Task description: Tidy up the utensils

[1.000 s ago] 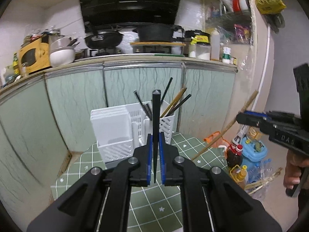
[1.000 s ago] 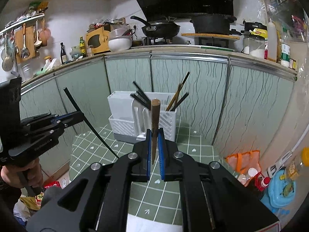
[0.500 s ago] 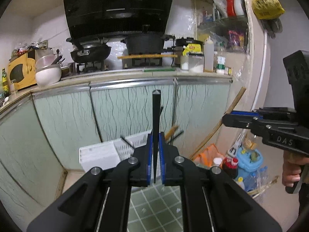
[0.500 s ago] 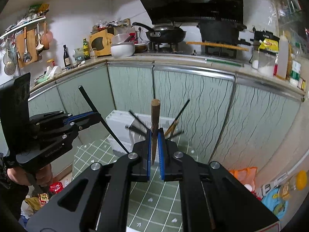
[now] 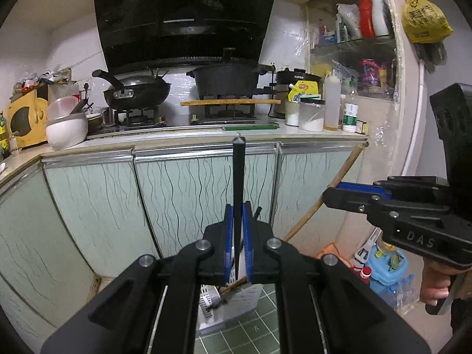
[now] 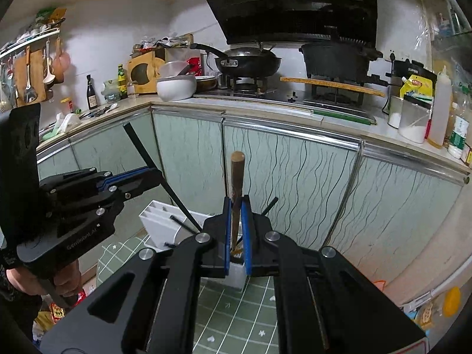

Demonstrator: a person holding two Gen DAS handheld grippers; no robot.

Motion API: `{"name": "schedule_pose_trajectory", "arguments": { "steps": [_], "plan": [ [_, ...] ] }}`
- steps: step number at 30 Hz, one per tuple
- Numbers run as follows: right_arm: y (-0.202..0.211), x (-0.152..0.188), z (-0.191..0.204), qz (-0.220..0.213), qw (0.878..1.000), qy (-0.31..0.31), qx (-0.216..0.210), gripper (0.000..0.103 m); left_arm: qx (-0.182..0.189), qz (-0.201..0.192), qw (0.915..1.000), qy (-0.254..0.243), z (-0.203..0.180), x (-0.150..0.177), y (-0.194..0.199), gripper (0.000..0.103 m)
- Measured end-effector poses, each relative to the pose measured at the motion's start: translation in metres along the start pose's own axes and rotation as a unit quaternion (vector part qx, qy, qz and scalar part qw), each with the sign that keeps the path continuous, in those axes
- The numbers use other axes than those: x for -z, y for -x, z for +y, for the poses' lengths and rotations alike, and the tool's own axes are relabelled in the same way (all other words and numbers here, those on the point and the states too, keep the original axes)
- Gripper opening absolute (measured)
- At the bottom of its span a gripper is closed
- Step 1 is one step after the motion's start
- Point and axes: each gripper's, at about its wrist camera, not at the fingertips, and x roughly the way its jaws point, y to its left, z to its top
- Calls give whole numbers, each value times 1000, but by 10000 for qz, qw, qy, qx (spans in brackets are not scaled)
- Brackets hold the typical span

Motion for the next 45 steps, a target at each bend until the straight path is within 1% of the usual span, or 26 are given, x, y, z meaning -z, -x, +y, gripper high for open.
{"name": "schedule_pose_trajectory", "arguments": {
  "steps": [4, 8, 9, 10, 11, 12, 13, 14, 15, 16, 17, 20, 26, 38, 45],
  "plan": [
    [-26, 3, -10, 70, 9999, -98, -41, 6, -64, 133, 9999, 45, 11, 9, -26, 8],
    [-55, 16, -18, 177, 9997, -153, -105, 7, -67, 328, 9989, 318, 28, 24, -51, 8],
    [-64, 20, -21, 275, 9994, -172, -99, 10, -130, 394, 9983, 420, 34, 29, -57, 8],
    [-73, 24, -24, 421, 9989, -200, -109, 27, -148, 467, 9977, 461, 38, 34, -61, 26],
    [-81, 29, -27, 549, 9982, -238, -94, 57, -230, 566, 9970, 481, 43, 38, -64, 48],
    [-84, 34, -30, 565, 9980, -266, 20, 72, -333, 532, 9969, 476, 45, 42, -63, 89],
    [-83, 38, -33, 505, 9982, -257, 187, 83, -405, 384, 9974, 452, 46, 45, -58, 97],
    [-81, 40, -34, 456, 9985, -236, 215, 84, -411, 239, 9981, 402, 46, 49, -51, 97],
    [-77, 43, -36, 420, 9986, -218, 233, 87, -431, 235, 9983, 321, 47, 51, -47, 98],
    [-74, 44, -37, 418, 9985, -222, 270, 96, -467, 284, 9981, 282, 48, 53, -45, 99],
    [-70, 47, -38, 407, 9983, -225, 354, 96, -509, 325, 9978, 257, 48, 55, -41, 99],
    [-55, 54, -36, 362, 9984, -194, 397, 96, -444, 393, 9979, 247, 49, 64, -29, 99],
    [-23, 73, -20, 278, 9983, -28, 516, 96, -574, 521, 9969, 139, 43, 82, -2, 99],
    [29, 114, 17, 93, 9985, 117, 530, 96, -712, 457, 9963, 146, 23, 113, 61, 99],
    [46, 137, 35, 93, 9983, 147, 557, 96, -828, 444, 9953, 250, 18, 133, 92, 99]
  ]
}}
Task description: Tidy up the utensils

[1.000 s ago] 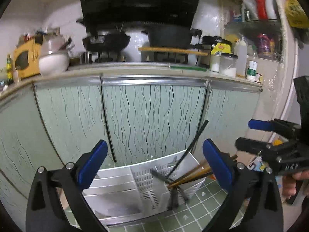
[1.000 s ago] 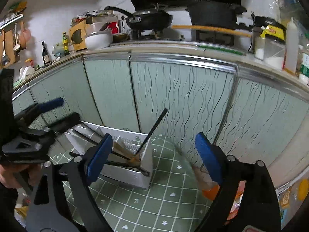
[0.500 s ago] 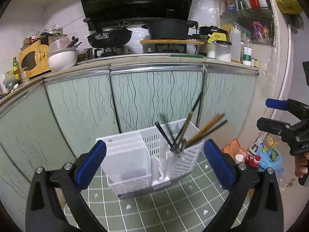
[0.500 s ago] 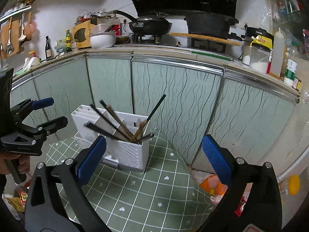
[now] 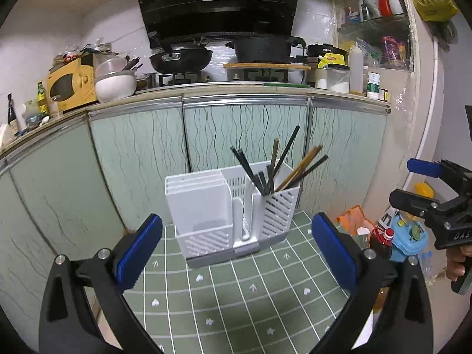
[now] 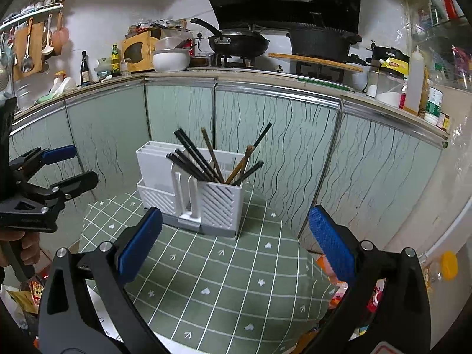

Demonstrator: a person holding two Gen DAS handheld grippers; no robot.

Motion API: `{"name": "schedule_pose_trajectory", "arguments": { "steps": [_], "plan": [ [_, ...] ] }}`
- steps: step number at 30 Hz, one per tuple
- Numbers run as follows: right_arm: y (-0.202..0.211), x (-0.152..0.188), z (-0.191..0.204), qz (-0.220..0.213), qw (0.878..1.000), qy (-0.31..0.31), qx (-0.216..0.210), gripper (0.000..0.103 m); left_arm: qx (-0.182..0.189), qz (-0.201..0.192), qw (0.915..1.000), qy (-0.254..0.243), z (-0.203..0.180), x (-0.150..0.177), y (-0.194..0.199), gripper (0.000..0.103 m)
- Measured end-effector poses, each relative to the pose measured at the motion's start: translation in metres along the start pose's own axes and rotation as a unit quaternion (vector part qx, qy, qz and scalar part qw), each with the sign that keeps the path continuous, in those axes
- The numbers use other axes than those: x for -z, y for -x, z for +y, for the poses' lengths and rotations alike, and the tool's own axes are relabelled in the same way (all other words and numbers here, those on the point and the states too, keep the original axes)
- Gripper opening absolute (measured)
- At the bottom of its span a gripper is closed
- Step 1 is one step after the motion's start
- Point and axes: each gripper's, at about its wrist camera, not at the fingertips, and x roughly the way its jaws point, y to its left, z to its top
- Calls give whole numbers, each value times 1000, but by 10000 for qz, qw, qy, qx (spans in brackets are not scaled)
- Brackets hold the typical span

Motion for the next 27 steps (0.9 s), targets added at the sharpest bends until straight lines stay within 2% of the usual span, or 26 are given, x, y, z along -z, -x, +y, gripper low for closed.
{"name": "schedule_pose_trajectory", "arguments": {
  "steps": [8, 14, 27],
  "plan": [
    [16, 31, 18, -27, 9999, 29, 164, 96, -133, -165, 9998, 57, 1, 29, 28, 99],
    [23, 57, 29, 8, 9996, 8, 299, 96, -204, -142, 9997, 24, 0, 57, 41, 99],
    [25, 99, 45, 122, 9985, -117, 528, 96, -376, 50, 9991, 186, 3, 98, 44, 99]
  ]
}}
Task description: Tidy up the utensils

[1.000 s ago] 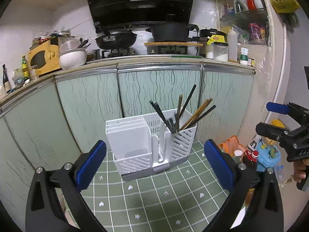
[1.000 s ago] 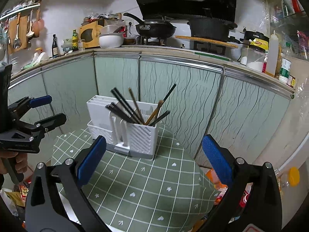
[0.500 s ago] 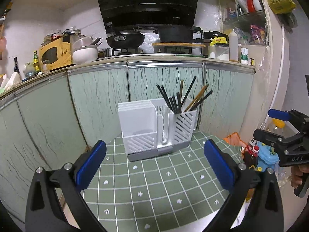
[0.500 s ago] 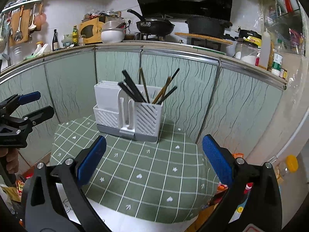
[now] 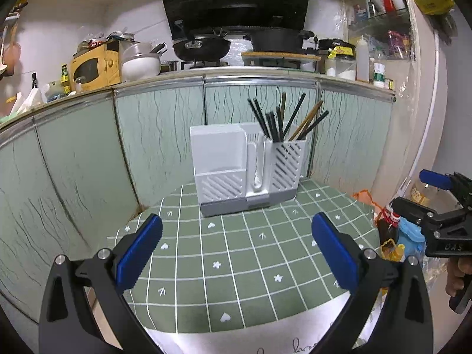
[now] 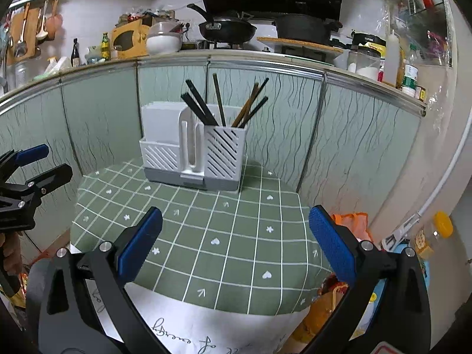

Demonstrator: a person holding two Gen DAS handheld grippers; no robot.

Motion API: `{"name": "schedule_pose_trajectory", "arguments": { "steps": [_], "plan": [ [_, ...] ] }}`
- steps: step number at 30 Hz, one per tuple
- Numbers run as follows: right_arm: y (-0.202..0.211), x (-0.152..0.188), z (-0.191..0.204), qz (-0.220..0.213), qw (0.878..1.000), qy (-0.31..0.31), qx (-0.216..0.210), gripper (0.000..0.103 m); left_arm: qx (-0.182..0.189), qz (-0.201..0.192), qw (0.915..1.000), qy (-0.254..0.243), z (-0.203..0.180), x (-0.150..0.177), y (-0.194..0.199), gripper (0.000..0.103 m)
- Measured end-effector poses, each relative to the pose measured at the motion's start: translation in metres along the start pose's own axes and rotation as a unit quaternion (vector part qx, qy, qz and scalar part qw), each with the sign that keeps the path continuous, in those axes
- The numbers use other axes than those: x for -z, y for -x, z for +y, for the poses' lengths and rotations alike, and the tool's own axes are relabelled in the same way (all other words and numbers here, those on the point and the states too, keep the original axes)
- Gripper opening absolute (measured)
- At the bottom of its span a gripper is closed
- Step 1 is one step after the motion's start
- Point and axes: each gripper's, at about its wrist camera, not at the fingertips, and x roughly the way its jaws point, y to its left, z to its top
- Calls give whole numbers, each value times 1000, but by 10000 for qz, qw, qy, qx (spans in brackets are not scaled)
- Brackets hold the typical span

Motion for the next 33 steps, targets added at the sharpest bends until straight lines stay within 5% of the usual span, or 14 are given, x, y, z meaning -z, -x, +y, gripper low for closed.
{"name": "schedule_pose_trajectory", "arguments": {
  "steps": [33],
  "plan": [
    [-8, 66, 25, 219, 9997, -71, -77, 96, -370, 270, 9987, 232, -3, 78, 5, 99]
  ]
}}
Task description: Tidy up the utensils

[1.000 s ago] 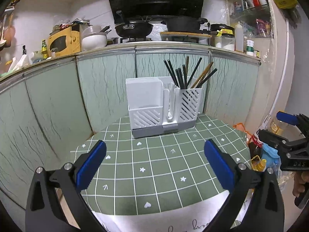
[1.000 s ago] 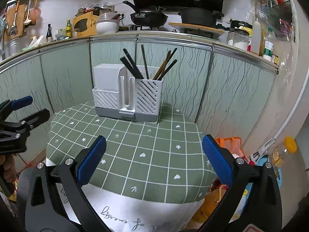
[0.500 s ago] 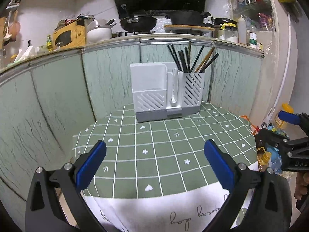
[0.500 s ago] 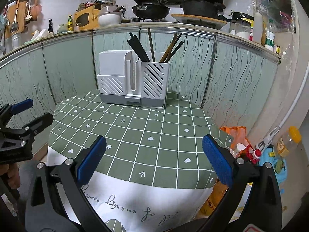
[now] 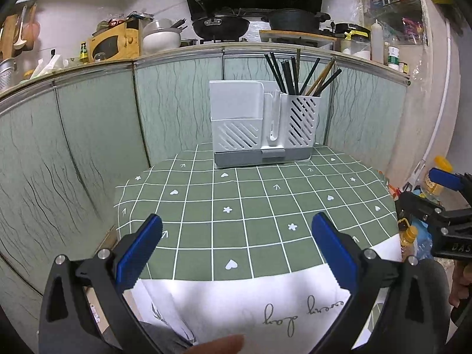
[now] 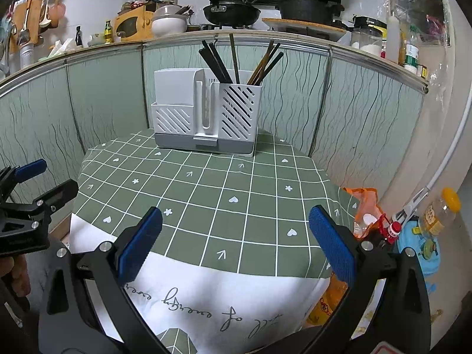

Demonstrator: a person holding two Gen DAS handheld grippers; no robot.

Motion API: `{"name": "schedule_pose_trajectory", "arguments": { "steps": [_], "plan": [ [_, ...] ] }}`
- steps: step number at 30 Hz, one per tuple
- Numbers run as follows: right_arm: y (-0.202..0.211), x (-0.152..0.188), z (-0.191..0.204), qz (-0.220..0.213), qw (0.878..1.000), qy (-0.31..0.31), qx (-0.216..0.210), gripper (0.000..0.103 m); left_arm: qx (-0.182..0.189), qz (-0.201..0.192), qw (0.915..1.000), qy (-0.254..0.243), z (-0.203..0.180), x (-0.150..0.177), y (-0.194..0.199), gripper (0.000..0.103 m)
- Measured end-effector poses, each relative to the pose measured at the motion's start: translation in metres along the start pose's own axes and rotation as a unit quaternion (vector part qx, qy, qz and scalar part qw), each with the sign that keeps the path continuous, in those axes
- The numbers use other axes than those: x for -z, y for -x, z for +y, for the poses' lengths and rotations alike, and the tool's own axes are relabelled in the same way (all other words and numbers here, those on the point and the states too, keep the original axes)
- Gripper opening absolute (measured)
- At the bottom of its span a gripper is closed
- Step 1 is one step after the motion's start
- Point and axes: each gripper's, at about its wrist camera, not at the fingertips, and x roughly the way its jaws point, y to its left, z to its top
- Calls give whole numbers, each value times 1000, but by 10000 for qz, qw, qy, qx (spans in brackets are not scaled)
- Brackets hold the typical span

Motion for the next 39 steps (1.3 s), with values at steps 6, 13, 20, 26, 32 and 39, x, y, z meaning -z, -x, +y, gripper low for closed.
{"name": "schedule_pose_trajectory", "arguments": {
  "steps": [6, 13, 20, 26, 32, 39],
  "plan": [
    [0, 0, 0, 15, 10000, -10, 13, 96, -89, 138, 9998, -113, 0, 1, -4, 99],
    [3, 1, 0, -34, 10000, 4, 28, 96, -8, 129, 9999, -98, -1, 1, -2, 99],
    [5, 0, -1, -63, 10000, -12, 51, 96, -71, 169, 9997, -128, -3, -1, -3, 99],
    [8, -2, -1, -103, 9999, -2, 87, 96, -123, 197, 9996, -161, -5, -1, -4, 99],
    [11, -3, -2, -136, 9999, 23, 105, 96, -87, 163, 9997, -174, -8, -2, -2, 99],
    [13, -4, -3, -165, 9998, -2, 116, 96, -22, 51, 9998, -207, -9, -5, 2, 99]
  ]
}}
